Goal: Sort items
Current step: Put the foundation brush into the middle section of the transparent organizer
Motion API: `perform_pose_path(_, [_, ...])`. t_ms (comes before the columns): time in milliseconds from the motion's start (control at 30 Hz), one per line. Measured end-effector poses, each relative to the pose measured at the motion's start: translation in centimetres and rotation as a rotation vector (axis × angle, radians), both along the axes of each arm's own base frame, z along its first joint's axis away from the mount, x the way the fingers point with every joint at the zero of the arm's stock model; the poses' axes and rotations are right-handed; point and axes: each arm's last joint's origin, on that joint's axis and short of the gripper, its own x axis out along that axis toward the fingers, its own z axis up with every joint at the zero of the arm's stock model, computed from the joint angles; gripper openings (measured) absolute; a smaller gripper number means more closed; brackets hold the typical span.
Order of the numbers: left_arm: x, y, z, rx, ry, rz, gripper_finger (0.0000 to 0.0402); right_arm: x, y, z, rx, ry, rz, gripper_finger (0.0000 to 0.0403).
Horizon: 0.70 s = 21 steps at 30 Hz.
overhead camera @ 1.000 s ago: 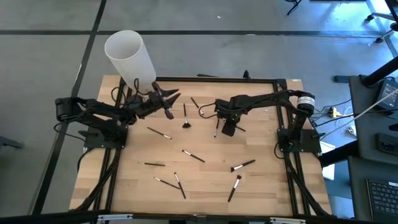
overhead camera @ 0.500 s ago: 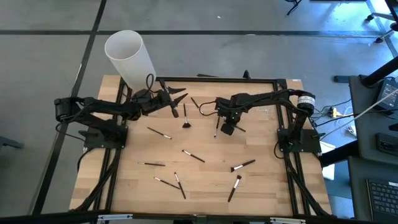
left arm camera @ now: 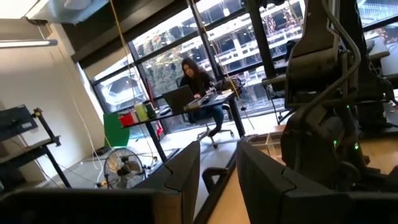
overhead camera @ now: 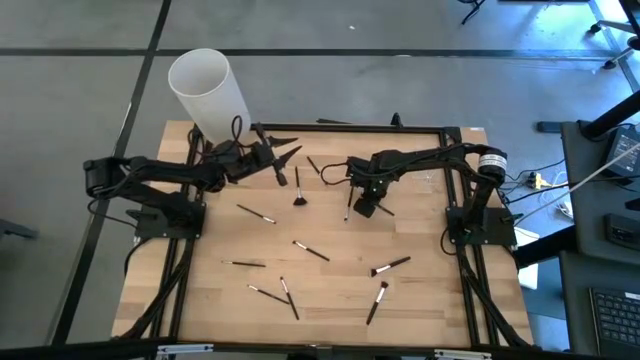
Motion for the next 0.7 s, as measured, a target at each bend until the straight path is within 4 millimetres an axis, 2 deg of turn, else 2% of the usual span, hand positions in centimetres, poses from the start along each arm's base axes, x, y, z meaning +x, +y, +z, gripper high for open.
perform_pose_path(167, [-0.3,-0.1,0.5,0.007,-0.019,0.000,0.0099,0.0,0.0,1.7,-0.030,-0.051,-0.043,0.0029])
perform_pose_path(333, [-0.3,-0.1,0.6,0.030,-0.014,0.004,0.0098,-0.7,0.0,5.7,-0.124,-0.204,-0.104,0.0030])
perform_pose_path(500, [-0.3,-0.1,0.6,0.044,-0.006,0.007,0.0099,-3.0,0.3,9.4,-0.287,-0.331,-0.180,0.0025])
perform_pose_path(700, [-0.3,-0.1,0.6,0.047,-0.010,0.007,0.0099,-7.6,0.6,12.8,-0.617,-0.420,-0.336,0.0033])
